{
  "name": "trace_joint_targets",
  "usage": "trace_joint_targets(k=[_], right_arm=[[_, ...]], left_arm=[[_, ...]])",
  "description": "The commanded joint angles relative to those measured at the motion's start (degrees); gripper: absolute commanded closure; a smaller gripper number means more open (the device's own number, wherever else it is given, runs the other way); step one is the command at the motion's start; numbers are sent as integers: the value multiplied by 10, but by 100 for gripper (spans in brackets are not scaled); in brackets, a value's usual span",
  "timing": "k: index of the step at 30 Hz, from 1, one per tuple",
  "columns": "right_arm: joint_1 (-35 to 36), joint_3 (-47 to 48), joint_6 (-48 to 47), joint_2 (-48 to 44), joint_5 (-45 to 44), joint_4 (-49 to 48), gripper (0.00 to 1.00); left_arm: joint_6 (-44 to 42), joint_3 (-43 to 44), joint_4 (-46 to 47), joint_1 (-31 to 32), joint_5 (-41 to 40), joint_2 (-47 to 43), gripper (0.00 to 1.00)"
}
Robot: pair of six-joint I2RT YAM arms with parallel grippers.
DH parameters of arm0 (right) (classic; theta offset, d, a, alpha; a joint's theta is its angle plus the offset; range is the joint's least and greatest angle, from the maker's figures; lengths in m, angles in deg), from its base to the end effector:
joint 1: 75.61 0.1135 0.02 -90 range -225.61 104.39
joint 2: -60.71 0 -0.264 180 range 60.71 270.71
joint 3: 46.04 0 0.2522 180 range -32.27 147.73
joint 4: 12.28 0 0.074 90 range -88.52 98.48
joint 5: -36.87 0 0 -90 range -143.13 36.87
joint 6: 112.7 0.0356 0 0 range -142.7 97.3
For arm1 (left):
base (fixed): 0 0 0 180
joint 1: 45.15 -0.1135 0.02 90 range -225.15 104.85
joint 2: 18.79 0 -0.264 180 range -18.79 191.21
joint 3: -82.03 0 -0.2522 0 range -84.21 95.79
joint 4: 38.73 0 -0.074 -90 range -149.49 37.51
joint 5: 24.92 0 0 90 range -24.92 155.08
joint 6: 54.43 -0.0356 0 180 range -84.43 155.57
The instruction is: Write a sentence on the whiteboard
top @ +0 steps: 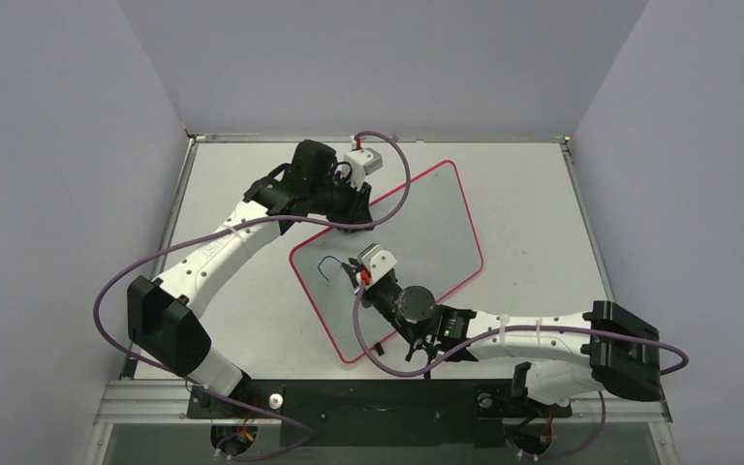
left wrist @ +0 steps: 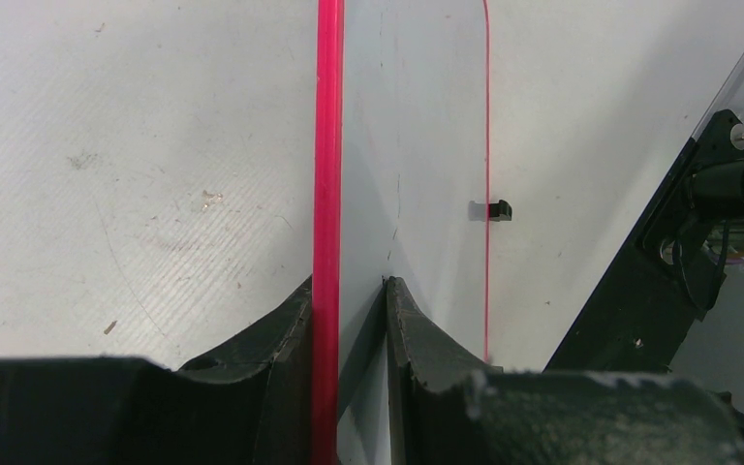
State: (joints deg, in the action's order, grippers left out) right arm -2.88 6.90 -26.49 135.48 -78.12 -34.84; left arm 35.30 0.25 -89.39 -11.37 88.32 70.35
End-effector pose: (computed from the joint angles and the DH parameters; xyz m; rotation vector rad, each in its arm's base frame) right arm 0.1008 0.2734 0.2758 -0.6879 1.4352 0.6065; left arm 0.2789 -0.2034 0.3465 0.8900 2.1692 -0.7623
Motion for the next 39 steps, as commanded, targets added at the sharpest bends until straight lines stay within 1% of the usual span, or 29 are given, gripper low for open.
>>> trace_joint_targets(k=[1,11,25,39], right_arm=[[-3,28,9,12,-7,-14,100],[-1,35,18,23,9,-10,100],[17,10,38,17,10,-2,100],[33,25,57,37,18,-6,100]], left_arm=[[-74,-17,-19,6,-93,0,100],[-75,-17,-19,6,-96,-1,100],[-75,-17,-18,7,-96,-1,100],[-75,-18,-18,7,-96,-3,100]])
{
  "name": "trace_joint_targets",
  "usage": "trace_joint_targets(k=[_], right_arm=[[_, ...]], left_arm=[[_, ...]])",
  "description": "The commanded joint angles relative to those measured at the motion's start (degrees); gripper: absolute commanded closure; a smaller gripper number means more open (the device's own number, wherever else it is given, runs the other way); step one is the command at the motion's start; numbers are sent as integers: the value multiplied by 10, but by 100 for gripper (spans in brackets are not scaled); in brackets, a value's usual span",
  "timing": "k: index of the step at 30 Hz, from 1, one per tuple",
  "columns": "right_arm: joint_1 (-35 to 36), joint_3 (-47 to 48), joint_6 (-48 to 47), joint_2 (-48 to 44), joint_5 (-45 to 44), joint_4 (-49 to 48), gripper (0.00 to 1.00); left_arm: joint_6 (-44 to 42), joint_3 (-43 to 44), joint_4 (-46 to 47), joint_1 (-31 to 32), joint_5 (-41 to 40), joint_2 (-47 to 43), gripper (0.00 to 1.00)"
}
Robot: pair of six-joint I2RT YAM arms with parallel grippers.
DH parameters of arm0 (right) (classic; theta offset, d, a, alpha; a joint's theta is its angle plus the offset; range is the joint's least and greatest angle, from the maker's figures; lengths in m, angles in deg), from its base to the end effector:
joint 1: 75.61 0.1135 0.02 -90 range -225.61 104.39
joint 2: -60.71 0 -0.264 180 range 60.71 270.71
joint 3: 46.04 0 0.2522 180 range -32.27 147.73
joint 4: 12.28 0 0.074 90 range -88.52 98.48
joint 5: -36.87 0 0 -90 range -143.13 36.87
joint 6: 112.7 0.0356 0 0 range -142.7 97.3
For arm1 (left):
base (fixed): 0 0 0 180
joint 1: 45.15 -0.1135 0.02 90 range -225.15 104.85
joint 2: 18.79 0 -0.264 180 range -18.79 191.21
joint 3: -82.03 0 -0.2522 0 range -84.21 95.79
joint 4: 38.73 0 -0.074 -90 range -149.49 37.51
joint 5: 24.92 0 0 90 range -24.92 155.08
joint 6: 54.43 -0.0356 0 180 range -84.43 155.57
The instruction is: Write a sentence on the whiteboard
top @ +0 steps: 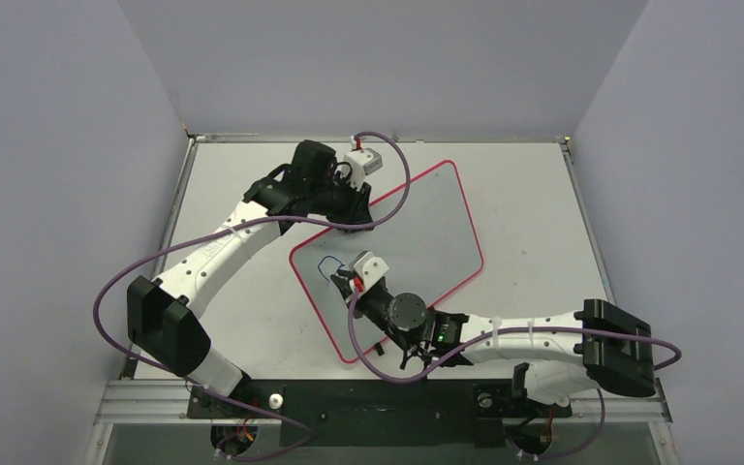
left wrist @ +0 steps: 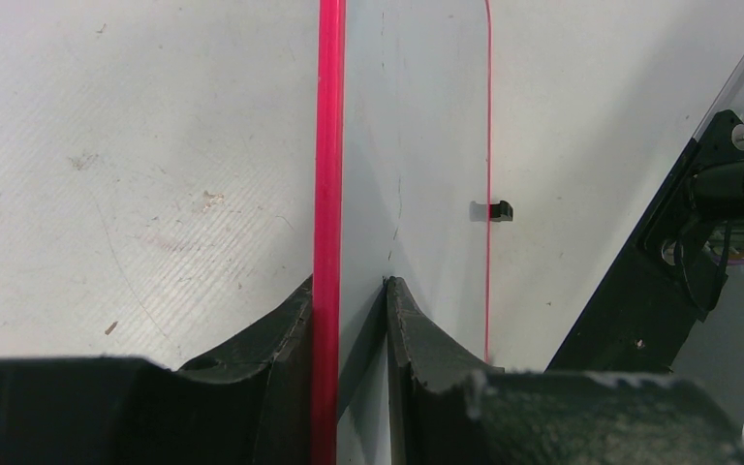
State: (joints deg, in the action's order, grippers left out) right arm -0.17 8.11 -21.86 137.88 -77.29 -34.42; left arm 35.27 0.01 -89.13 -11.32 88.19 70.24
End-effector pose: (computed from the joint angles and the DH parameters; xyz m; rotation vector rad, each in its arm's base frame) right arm 0.0895 0.2867 0.2706 -0.6989 1.4720 0.7013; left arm 0.2785 -0.2035 0.3460 0.8901 2.1667 -0.7601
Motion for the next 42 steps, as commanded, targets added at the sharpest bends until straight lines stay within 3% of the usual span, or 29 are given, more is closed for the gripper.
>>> trace_joint_targets(k=[1,13,26,31,42], right_arm=[[7,15,11,16,11,-10,100],[11,34,6,13,17,-6,100],[-15,-3,-44,-106,-8,-11,100],[-56,-8,-26,-97,14,-22,100],[-68,15,-25,-57,35,-38,100]], left_arm=[[-74,-15,-21,6,-95,-2,100],[-74,-16,-21,6,-96,-3,100],[-74,-14,-20,6,-90,-3,100],[-74,-15,-20,7,-90,-6,100],[-65,-16,-17,7,-89,-9,100]])
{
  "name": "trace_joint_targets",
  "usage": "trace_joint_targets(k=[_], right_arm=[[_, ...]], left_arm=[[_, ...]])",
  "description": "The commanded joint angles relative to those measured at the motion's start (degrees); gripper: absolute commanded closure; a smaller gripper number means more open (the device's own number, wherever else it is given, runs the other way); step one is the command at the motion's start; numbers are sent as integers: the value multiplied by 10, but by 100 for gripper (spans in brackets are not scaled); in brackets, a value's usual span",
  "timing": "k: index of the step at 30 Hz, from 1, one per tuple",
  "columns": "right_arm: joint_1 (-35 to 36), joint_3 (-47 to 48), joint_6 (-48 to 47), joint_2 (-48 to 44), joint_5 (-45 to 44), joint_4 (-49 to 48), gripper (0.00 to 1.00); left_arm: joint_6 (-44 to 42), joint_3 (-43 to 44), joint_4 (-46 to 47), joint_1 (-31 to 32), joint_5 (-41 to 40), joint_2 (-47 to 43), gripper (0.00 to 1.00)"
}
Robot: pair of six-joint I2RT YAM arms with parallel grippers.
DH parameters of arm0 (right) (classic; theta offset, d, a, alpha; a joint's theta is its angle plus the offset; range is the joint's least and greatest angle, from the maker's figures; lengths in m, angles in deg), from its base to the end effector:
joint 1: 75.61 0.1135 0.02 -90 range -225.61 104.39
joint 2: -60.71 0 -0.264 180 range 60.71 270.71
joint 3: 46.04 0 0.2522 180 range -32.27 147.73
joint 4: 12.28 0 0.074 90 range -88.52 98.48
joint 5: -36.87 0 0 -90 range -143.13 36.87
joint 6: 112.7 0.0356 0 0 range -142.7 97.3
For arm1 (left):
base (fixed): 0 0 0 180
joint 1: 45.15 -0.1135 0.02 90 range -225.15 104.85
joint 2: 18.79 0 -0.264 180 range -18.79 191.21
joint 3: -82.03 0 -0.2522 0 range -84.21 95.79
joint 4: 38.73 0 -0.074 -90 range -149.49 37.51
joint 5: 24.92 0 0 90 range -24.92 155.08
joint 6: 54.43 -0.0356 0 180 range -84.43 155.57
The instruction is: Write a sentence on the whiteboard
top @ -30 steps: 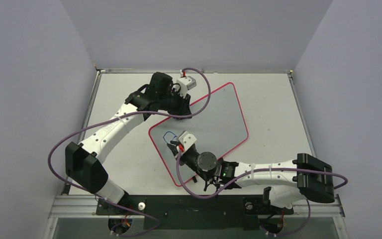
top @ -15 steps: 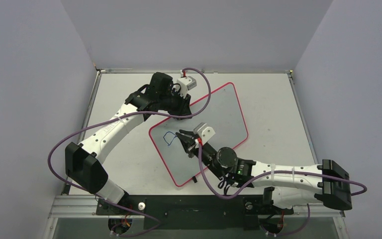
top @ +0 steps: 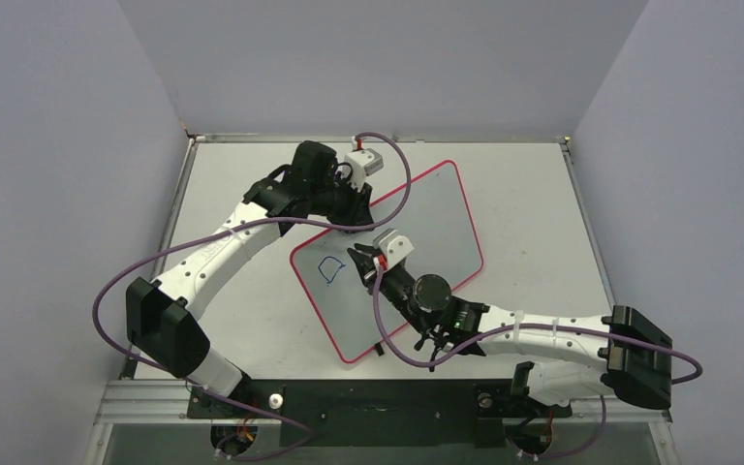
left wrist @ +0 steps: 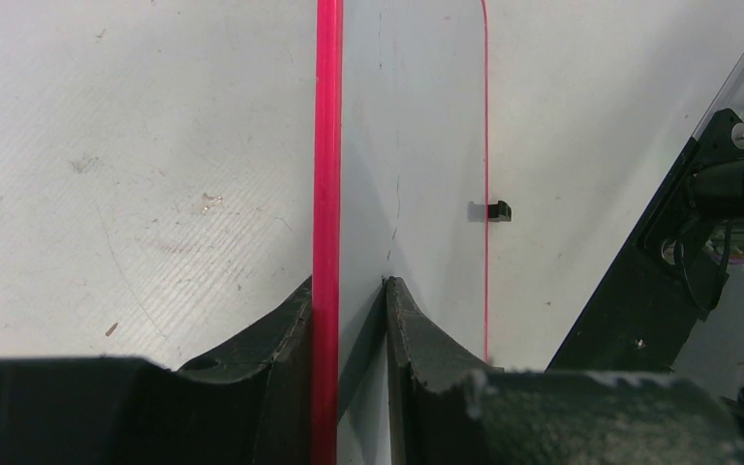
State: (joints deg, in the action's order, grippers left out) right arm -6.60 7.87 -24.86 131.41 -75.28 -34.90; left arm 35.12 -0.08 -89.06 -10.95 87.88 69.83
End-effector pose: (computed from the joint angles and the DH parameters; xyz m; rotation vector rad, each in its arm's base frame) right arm 0.1130 0.2572 0.3007 -0.5993 1.3878 0.6598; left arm 0.2760 -0.2043 0.3479 0.8966 2.1573 -0.7562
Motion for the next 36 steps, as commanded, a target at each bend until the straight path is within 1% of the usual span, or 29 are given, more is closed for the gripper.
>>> trace_joint_targets(k=[1,20,33,36], right_arm=[[-4,17,6,10,17,-35,100],[-13,43,1,49,27,-38,100],[-13,-6,21,43,17,-33,100],[-11,-24,39,33,12,-30,100]], left_arm=[[-63,-15,-17,3,-86,-5,100],[-65,-18,-16,5,-88,-8,100],[-65,-19,-15,5,-89,-8,100],[-65,-19,-15,5,-89,-8,100]])
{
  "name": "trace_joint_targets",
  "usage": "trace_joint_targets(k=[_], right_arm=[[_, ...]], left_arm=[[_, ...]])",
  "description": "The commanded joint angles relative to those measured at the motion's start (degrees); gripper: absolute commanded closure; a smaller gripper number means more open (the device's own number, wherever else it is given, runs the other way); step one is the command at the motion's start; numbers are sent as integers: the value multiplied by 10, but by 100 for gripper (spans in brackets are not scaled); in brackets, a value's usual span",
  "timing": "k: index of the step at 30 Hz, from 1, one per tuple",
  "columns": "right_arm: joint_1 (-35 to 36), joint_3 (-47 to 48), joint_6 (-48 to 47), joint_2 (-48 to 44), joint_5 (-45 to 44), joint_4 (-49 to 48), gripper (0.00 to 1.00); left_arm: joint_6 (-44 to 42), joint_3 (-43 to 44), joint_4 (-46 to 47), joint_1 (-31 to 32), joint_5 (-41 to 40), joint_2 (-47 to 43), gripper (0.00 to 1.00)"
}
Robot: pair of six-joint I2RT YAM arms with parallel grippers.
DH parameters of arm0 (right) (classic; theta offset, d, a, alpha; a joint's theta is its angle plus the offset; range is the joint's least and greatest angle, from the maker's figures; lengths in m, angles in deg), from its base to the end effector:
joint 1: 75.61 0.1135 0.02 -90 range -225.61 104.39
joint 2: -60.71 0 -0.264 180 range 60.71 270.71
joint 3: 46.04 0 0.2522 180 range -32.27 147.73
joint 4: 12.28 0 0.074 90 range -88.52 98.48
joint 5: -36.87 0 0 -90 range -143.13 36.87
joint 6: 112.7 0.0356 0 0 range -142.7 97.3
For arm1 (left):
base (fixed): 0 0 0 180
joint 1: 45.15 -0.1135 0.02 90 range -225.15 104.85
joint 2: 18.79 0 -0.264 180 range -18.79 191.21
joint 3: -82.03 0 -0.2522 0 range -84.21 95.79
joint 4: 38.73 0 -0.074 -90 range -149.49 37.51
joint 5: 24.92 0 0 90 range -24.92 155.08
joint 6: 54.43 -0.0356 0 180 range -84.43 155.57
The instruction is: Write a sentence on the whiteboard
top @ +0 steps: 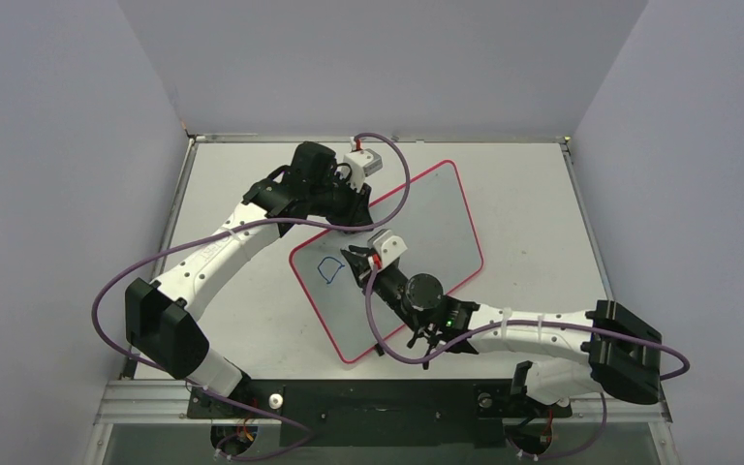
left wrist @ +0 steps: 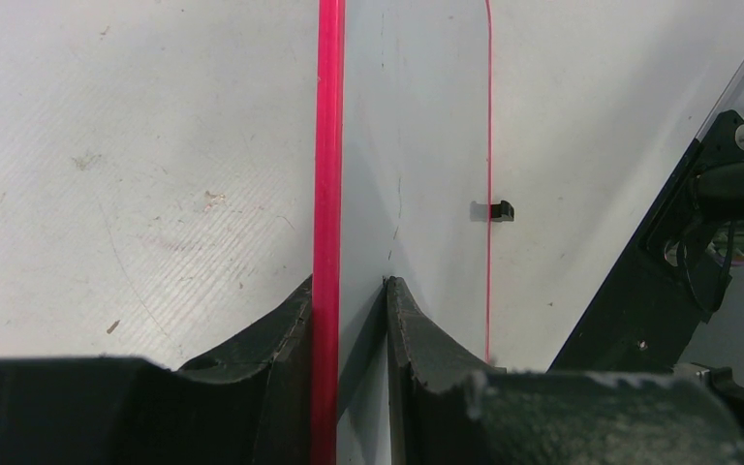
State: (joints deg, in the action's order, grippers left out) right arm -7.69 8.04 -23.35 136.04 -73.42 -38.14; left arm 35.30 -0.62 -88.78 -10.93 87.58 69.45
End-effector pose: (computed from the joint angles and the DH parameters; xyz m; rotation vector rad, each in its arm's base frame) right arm 0.1224 0.2689 0.2861 -0.6067 1.4082 0.6795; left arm 0.2748 -0.2034 0.3473 0.8909 2.1580 -0.7521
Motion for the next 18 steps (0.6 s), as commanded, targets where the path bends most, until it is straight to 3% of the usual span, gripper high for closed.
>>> trace_joint_targets(k=[1,11,18], right_arm=[[1,-28,26,-19,-9,5,100],[21,-76,52,-29,-22,11,100],[24,-52,38,-32,-30,15,100]], left_arm=[[-66,-13,-18,5,-86,-4,100],[-66,-12,-18,6,-85,-3,100],[-66,-12,-19,7,-84,-2,100]])
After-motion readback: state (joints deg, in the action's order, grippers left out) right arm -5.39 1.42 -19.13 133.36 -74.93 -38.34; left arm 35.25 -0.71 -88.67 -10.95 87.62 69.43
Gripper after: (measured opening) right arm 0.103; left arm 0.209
